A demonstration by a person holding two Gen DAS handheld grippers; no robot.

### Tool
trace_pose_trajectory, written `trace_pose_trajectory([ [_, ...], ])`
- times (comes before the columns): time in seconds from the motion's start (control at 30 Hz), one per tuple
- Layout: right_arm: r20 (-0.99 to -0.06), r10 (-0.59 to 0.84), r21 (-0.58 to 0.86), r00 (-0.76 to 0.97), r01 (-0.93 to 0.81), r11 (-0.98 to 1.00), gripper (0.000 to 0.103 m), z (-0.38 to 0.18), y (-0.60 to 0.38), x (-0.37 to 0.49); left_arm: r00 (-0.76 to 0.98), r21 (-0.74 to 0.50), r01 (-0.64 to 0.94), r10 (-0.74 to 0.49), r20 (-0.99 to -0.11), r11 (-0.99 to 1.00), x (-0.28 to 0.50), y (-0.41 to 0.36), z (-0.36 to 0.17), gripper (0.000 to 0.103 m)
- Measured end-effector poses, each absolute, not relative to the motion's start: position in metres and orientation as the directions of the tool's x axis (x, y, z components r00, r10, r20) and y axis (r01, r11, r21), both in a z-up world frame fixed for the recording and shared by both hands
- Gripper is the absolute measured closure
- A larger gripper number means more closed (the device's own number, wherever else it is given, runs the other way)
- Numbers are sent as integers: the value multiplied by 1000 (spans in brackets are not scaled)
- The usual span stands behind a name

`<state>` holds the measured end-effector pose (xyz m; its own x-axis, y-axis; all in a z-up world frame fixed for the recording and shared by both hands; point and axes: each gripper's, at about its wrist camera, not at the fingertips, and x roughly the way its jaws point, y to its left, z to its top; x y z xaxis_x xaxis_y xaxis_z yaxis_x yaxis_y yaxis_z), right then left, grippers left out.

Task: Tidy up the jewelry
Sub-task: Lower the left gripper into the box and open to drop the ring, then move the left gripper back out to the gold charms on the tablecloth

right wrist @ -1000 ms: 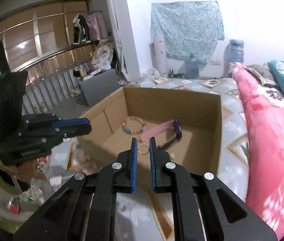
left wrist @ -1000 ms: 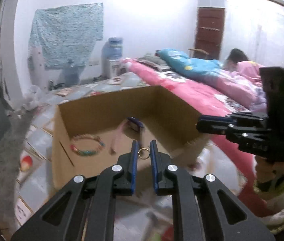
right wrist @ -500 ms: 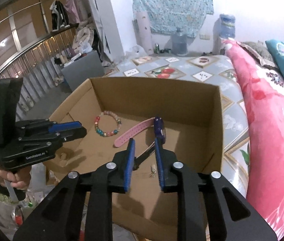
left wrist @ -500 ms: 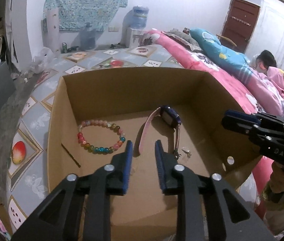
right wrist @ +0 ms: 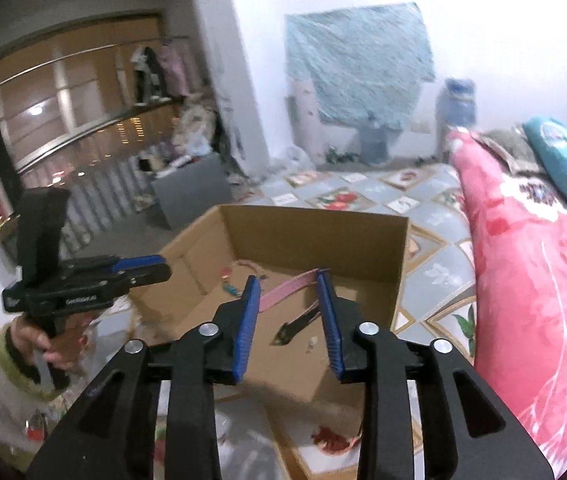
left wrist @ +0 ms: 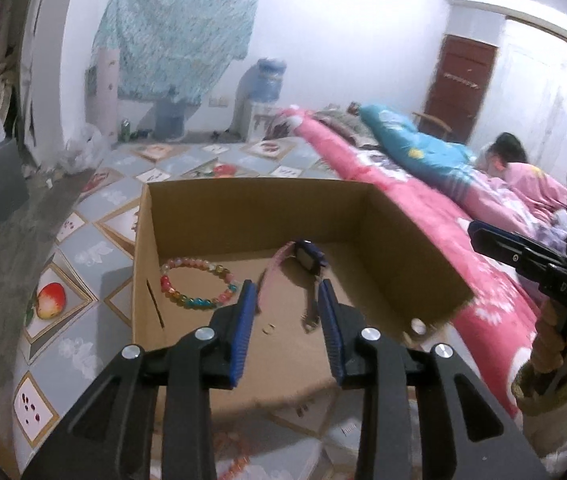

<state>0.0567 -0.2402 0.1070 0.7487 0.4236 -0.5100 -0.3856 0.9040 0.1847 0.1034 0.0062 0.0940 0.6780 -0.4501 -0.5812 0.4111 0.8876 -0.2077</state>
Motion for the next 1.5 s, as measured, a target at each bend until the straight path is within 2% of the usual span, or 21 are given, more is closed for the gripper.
trace_pose_trajectory([
  [0.2,-519,509,155,687,-509,846,65,95,-233,8,619,-257,530,-576,-534,808,46,2,86,68],
  [0.3,-555,507,186,660,-495,849,65,76,-233,2,569,-283,554,-604,-558,783,30,-8,68,68],
  [0.4,-591,488,230,642,-446,865,65,55,-235,4,525,-297,545,-595,-608,784,25,-23,47,68],
  [0.47,-607,482,270,631,-408,873,65,43,-236,8,509,-263,537,-556,-657,802,23,-36,29,68],
  [0.63,-657,459,322,599,-328,888,65,12,-236,14,500,-163,559,-487,-716,813,22,-62,-4,68],
  [0.77,-671,467,351,575,-309,884,65,3,-235,16,503,-72,585,-431,-749,808,25,-80,-19,74],
  [0.97,-681,478,370,555,-302,878,65,-6,-230,19,506,3,620,-397,-765,785,28,-98,-32,81],
  [1.17,-681,477,379,556,-290,879,65,-9,-236,21,512,34,627,-379,-771,779,35,-104,-32,97],
  [1.33,-676,480,389,559,-282,877,65,-10,-238,22,509,26,626,-383,-771,780,36,-106,-31,97],
  [1.37,-676,479,388,560,-282,878,65,-10,-238,22,507,16,623,-388,-770,782,35,-103,-30,103],
  [1.5,-675,475,383,564,-283,880,65,-8,-238,20,500,-3,620,-397,-770,785,36,-101,-29,103],
])
